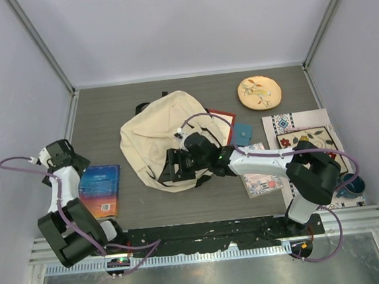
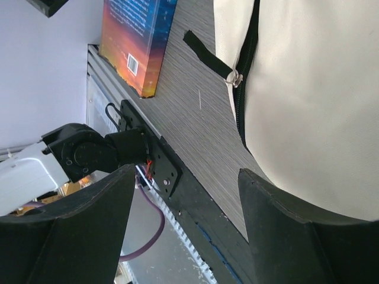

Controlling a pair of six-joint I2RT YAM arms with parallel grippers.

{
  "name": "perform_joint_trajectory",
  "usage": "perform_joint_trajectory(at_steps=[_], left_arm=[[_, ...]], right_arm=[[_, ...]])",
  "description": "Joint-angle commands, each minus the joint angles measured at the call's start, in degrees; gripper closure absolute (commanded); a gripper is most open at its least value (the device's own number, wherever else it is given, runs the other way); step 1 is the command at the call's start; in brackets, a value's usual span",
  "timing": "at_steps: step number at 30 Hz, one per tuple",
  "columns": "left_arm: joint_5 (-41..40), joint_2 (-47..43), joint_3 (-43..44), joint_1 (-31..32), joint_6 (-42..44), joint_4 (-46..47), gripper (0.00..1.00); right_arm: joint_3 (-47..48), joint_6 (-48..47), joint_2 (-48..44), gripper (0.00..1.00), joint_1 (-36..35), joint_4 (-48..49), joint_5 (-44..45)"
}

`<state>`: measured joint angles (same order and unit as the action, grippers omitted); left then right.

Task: Pack the student bag
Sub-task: Pick up the book from the center of the board.

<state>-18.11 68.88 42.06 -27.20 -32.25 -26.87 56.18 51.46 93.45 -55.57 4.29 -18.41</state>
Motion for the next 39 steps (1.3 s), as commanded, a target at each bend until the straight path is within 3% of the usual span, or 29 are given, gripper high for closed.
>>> perform_joint_trajectory(at_steps=[1,9,20,28,36,39], left_arm=[[-0.35,4.67,1.00,-1.01,0.35,3.93,0.01],[6.68,7.94,0.30,-1.71,-1.23,3.14,0.00],[13.00,-2.16,-8.04,-1.72,-5.98,-0.55,0.00],[28.02,-9.20,-11.91,-1.71,-10.02,-3.79,0.01],[30.94,-16.40,-12.80,-1.63,-13.36,-7.40,0.05],[32.42,-17.82,-12.62,-1.72,-13.11,-7.75,0.11]], right_arm=[[2.88,0.39,0.86,0.25,-0.50,3.09,-2.06],[8.06,-0.83,5.16,0.25,-0.85,2.65,-1.54],[18.78,-2.51,15.96,0.25,-4.28,-1.74,-1.19],[25.10,-4.53,21.42,0.25,-5.69,-3.94,-0.40],[30.47,-6.02,27.74,0.25,-6.39,-10.71,3.91],[32.58,-5.59,30.91,0.25,-6.39,-11.06,2.78]])
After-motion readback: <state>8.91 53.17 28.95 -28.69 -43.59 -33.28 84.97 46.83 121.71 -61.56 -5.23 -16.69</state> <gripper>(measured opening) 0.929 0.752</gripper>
